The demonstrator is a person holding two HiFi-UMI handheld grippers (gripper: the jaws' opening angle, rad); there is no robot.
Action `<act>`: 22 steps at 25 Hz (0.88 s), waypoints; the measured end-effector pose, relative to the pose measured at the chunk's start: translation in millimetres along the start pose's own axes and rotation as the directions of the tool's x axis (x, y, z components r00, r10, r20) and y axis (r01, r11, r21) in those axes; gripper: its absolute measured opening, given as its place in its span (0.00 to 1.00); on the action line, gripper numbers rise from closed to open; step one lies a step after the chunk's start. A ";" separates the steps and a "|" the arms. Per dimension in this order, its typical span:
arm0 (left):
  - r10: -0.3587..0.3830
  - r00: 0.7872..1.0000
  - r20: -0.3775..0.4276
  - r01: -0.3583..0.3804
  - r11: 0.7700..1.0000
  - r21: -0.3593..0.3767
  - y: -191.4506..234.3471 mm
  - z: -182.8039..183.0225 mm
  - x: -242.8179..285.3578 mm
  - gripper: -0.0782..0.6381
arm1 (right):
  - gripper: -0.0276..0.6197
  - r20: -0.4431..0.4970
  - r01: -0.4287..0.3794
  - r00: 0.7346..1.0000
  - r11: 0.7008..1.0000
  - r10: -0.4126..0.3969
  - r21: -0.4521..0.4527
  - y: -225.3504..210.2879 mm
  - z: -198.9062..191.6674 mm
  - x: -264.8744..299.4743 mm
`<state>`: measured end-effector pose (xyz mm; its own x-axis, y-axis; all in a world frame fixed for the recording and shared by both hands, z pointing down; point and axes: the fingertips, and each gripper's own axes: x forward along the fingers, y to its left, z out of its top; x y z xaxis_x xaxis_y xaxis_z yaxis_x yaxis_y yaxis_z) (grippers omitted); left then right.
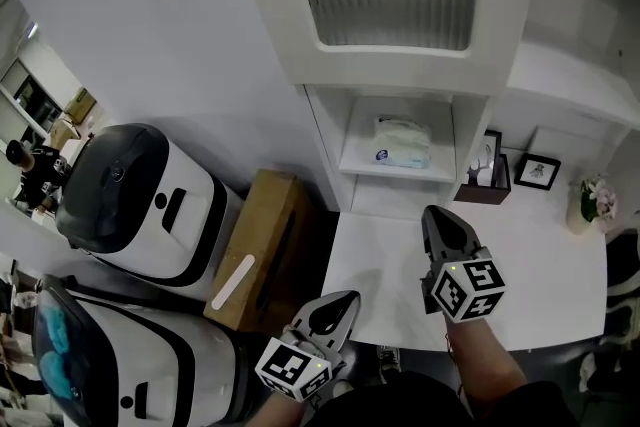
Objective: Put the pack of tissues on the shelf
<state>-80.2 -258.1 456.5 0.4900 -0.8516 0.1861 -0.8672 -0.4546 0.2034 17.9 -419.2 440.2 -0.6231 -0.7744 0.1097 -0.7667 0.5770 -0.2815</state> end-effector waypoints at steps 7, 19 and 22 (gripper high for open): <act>-0.023 1.000 0.014 0.023 1.000 -0.006 -2.9 -6.1 -39.5 0.11 | 0.05 -0.016 0.009 1.000 1.000 -0.009 -0.018 37.3 -15.8 -30.1; -0.061 0.998 0.033 0.062 0.998 -0.016 -18.9 -17.2 -103.8 0.11 | 0.05 -0.052 0.004 0.999 1.000 -0.006 -0.031 100.5 -42.4 -100.8; -0.081 0.996 0.039 0.081 0.996 -0.020 -27.4 -19.7 -117.3 0.11 | 0.05 -0.057 -0.005 0.998 0.999 0.003 -0.037 117.2 -47.9 -118.4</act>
<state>-112.1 -140.6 448.0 0.5546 -0.8216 0.1317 -0.8225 -0.5171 0.2369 -5.5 -247.5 439.8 -0.6331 -0.7567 0.1630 -0.7687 0.5900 -0.2469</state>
